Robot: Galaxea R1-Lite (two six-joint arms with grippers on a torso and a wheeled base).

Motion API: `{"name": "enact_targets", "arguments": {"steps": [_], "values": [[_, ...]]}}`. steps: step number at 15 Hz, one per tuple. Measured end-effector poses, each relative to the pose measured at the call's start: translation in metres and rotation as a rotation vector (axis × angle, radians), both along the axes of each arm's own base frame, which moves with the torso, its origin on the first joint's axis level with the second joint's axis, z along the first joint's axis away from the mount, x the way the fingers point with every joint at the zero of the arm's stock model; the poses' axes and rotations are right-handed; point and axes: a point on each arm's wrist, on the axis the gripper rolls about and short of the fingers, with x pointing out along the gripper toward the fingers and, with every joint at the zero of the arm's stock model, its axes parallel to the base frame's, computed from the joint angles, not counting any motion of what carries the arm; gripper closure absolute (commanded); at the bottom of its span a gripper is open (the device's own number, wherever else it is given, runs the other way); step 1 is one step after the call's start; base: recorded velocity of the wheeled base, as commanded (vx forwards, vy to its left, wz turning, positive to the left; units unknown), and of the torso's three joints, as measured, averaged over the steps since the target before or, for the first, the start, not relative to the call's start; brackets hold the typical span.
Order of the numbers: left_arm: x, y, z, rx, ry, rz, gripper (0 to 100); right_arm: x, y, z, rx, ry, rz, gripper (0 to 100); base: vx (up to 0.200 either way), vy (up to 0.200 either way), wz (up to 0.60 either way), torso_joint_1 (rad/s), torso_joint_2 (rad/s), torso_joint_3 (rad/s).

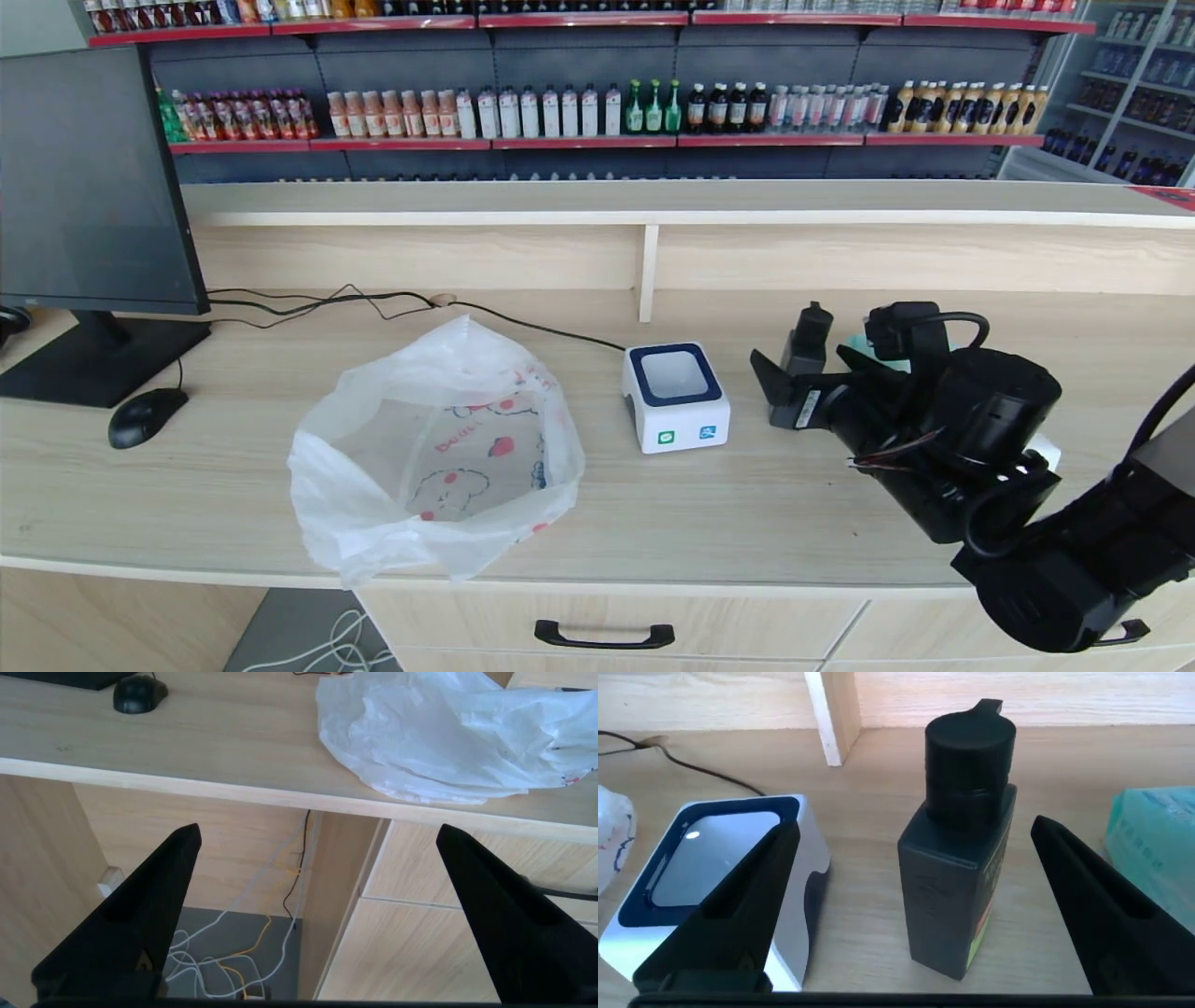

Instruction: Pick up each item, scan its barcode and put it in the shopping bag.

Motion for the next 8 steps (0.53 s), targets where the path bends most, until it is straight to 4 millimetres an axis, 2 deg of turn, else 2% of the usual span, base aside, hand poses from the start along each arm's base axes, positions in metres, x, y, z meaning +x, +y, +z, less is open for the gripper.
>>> {"name": "enact_targets", "arguments": {"steps": [8], "values": [[0.000,0.000,0.000,0.000,0.000,0.001,0,0.023,-0.002,-0.014,0.029,0.007,-0.061,0,0.000,0.000,0.00,0.000,0.00,0.000]]}}
